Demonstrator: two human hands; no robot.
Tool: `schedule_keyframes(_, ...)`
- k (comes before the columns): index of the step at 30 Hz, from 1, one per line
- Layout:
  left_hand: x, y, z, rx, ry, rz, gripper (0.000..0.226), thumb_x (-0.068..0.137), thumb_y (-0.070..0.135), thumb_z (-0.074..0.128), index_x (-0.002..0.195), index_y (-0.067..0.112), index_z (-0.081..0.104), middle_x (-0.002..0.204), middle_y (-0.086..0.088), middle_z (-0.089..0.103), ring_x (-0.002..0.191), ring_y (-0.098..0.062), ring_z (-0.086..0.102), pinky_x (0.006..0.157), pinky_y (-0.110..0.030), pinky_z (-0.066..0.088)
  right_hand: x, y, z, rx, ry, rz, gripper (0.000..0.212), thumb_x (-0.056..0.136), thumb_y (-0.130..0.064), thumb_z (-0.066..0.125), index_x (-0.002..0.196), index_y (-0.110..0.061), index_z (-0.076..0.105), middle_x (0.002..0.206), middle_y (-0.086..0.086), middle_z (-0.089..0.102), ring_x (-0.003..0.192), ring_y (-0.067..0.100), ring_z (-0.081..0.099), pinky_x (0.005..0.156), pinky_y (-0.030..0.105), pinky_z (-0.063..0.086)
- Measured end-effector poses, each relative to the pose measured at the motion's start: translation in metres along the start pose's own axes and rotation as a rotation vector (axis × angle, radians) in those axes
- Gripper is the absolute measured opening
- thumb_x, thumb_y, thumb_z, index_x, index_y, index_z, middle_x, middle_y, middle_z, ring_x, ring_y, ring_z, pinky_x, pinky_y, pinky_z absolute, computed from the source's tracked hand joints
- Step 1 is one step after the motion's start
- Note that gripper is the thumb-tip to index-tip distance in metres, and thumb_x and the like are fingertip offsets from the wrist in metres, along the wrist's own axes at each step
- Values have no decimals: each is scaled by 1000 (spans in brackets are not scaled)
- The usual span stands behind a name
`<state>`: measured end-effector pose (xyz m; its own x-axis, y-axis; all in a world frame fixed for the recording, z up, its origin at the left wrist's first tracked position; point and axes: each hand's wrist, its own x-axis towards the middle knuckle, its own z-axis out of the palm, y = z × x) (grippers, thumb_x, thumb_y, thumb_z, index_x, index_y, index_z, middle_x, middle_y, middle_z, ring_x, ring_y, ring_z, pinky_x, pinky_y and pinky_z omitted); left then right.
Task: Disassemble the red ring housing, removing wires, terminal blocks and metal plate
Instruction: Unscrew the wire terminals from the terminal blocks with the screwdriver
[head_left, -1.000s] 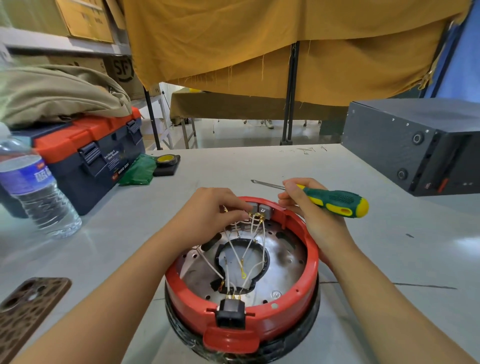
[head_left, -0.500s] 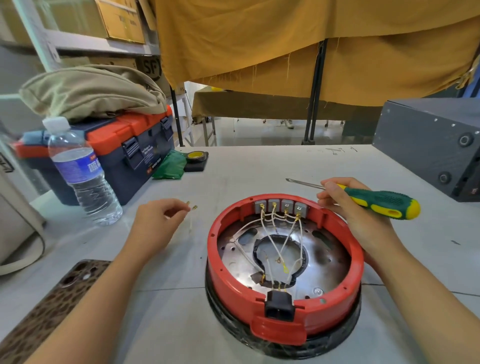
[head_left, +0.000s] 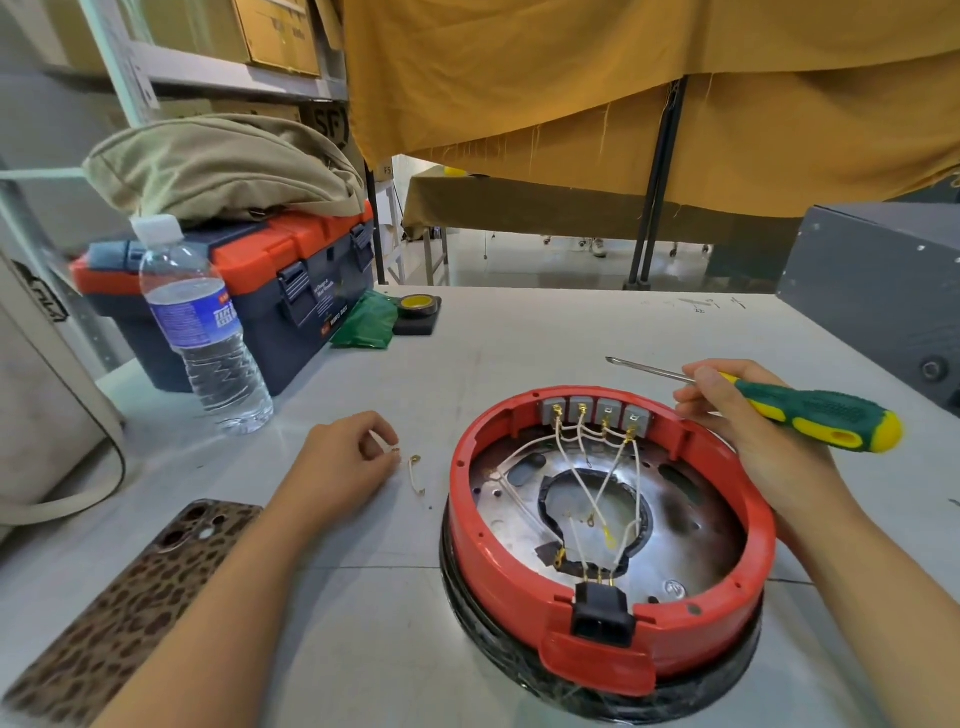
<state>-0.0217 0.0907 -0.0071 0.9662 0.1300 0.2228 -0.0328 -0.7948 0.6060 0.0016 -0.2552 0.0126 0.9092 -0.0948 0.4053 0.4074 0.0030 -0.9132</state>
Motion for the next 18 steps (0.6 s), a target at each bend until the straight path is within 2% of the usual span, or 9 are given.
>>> schedule_keyframes(3,-1,19,-2,-107,59,16,11,84,16,64,77,23,61,67,0,68,64,-14,61,65,-25,48,0,-1,-2,-9,8,14,39,66,-64,67,87,-31,71,81,0,73,76,13,69,79,26,57)
schedule_keyframes(6,-4,51,-1,-173,70,94,4,86,27,63,85,24,65,77,5,67,72,-12,64,62,-17,50,-2,-3,-2,13,9,29,37,67,-59,67,87,-27,69,81,0,72,78,13,68,76,21,56)
schedule_keyframes(9,-5,82,1,-179,-73,146,18,86,40,61,98,29,67,90,17,66,79,2,63,60,-9,47,-7,-7,0,6,14,47,30,74,-50,64,89,-25,69,81,-3,72,77,9,68,65,17,54)
schedule_keyframes(11,-4,96,4,-83,-166,177,30,87,43,59,112,28,64,104,16,65,88,1,62,70,-13,49,-8,-10,0,-13,17,53,22,83,-40,63,91,-21,68,80,-4,72,77,8,67,63,17,53)
schedule_keyframes(14,0,106,8,38,-158,181,36,90,31,58,125,21,60,121,6,63,93,-7,60,83,-21,44,-7,-14,-1,-16,34,76,17,89,-32,61,94,-17,67,79,-3,70,79,9,66,70,25,56)
schedule_keyframes(18,3,106,16,103,-151,182,35,92,16,53,125,23,60,127,3,61,97,-10,58,86,-20,39,-8,-16,-2,-21,52,68,18,90,-31,61,93,-14,67,75,-5,69,76,8,65,67,19,55)
